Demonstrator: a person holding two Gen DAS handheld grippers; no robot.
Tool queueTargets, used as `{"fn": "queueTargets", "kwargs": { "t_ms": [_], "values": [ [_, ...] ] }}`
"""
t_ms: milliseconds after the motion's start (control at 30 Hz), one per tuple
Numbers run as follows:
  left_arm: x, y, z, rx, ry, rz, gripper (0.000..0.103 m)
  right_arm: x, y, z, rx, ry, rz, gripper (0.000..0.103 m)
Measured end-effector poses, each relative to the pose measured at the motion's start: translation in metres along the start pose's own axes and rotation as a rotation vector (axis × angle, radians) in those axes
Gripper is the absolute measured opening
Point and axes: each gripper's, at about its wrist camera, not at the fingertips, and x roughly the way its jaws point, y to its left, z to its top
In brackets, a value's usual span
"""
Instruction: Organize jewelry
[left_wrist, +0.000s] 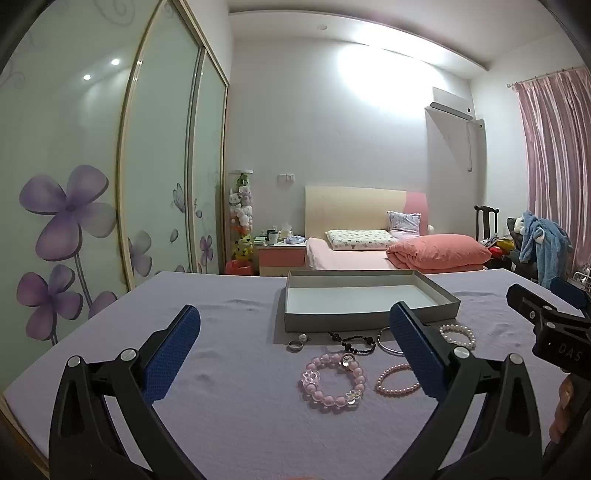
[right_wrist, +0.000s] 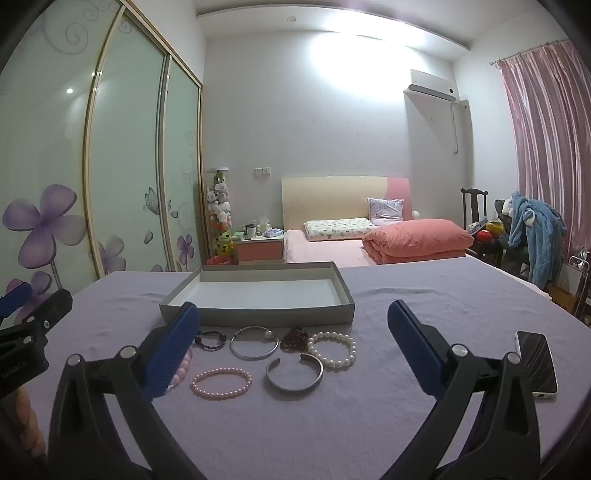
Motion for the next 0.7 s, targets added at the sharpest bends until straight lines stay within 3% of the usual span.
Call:
{"fn": "queueTargets", "kwargs": {
  "t_ms": [700],
  "values": [
    [0.0001,-0.0001,0.0000,0.003,0.003,0.001,0.101,0.0005,0.0002,-0.0004,-0.001,0.006,0.000,0.099]
  ]
}}
